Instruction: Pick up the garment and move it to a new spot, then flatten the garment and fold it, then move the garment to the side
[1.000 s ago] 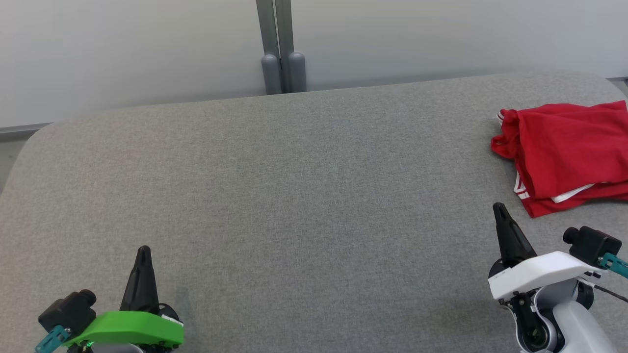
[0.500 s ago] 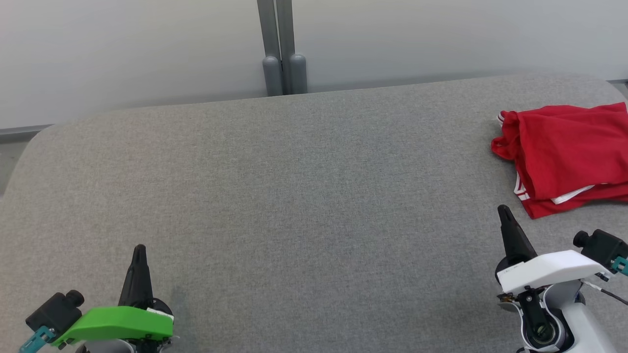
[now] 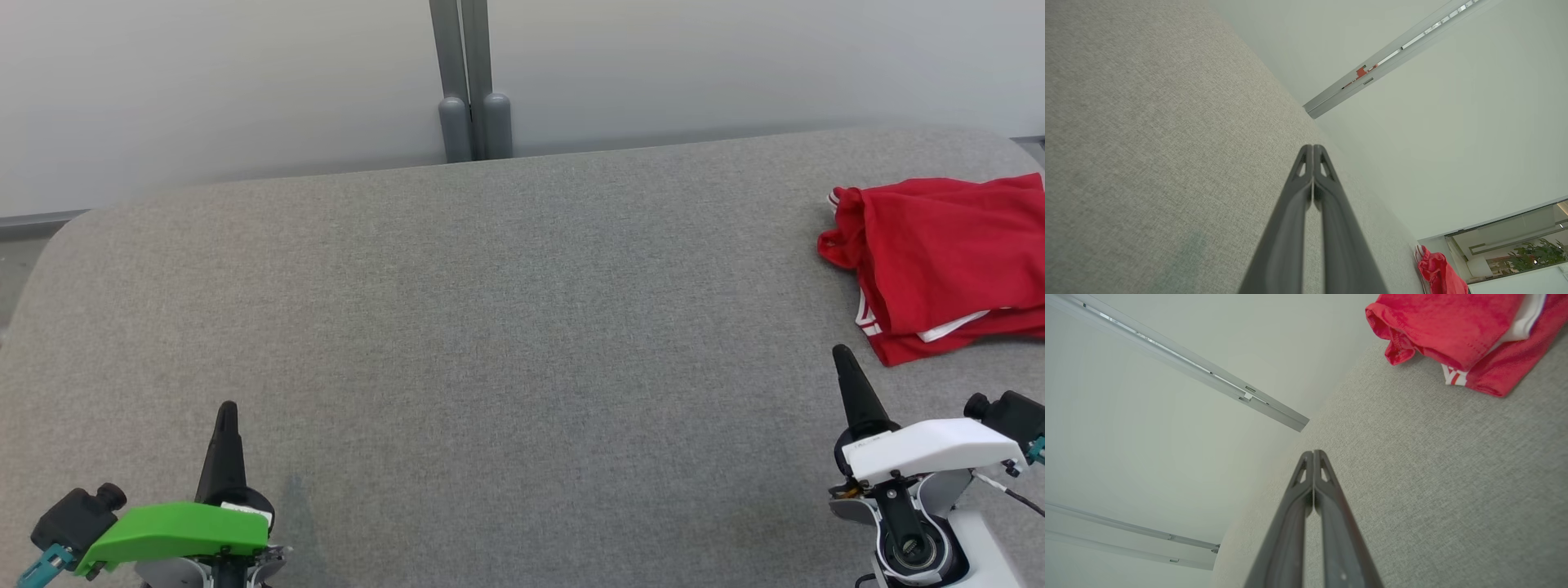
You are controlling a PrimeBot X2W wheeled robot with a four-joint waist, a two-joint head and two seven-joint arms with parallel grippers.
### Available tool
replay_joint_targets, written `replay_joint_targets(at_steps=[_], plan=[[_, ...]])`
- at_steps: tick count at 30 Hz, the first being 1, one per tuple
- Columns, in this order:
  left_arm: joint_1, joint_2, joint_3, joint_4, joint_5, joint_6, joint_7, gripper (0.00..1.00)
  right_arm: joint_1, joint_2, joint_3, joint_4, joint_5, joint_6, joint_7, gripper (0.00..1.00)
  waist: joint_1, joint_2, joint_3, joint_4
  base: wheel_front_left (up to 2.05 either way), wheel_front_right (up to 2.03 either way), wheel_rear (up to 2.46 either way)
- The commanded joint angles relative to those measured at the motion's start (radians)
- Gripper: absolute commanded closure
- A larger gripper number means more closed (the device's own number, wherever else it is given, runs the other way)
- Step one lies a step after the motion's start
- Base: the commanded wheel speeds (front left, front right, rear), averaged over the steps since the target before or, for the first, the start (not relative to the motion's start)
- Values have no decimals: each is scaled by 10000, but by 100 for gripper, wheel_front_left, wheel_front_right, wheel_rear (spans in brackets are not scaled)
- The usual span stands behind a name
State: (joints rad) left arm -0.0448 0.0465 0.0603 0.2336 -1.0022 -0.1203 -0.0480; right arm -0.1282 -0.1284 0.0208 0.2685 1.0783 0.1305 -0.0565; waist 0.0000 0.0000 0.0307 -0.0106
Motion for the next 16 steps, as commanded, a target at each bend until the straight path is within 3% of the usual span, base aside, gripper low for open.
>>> replay_joint_targets(at_steps=[1,16], plan=[[-265,44,65,-73,-312,-48,72,100,-26,5,-104,-138,285,4,91,100,0,0,-6,3,0,0,0],[-397,49,200,-23,-1827,-70,483,100,52,198,-430,-177,1632,5,513,100,0,0,-62,24,0,0,0]])
